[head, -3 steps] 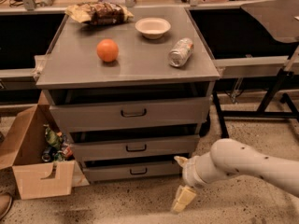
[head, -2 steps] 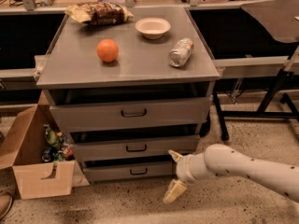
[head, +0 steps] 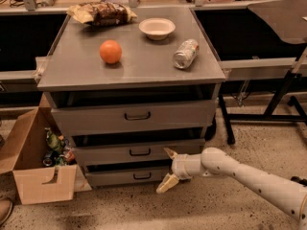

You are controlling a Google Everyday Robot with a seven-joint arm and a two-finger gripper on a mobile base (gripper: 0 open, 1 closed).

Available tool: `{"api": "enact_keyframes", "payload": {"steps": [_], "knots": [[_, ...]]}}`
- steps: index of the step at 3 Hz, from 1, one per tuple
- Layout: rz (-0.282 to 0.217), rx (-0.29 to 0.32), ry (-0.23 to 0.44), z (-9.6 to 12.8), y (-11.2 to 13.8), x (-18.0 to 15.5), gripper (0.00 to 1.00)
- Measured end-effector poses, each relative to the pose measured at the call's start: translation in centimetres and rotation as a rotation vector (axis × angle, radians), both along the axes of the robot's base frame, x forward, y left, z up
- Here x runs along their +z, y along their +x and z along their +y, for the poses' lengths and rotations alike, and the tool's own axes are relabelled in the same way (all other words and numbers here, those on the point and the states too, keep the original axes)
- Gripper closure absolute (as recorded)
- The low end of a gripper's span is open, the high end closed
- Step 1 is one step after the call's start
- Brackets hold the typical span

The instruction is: Open bottom drawer

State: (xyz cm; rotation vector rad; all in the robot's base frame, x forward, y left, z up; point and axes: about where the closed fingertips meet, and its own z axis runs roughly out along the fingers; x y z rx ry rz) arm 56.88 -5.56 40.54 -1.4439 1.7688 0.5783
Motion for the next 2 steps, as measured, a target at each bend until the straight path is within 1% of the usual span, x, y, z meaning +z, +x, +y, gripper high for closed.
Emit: {"api": "enact_keyframes", "payload": {"steps": [1,2], "knots": [[-0.001,0.001,0.0,0.0,0.0,0.0,0.0],[-0.019,0.012,0.023,-0.3,-0.8,-1.6,0.0]]}}
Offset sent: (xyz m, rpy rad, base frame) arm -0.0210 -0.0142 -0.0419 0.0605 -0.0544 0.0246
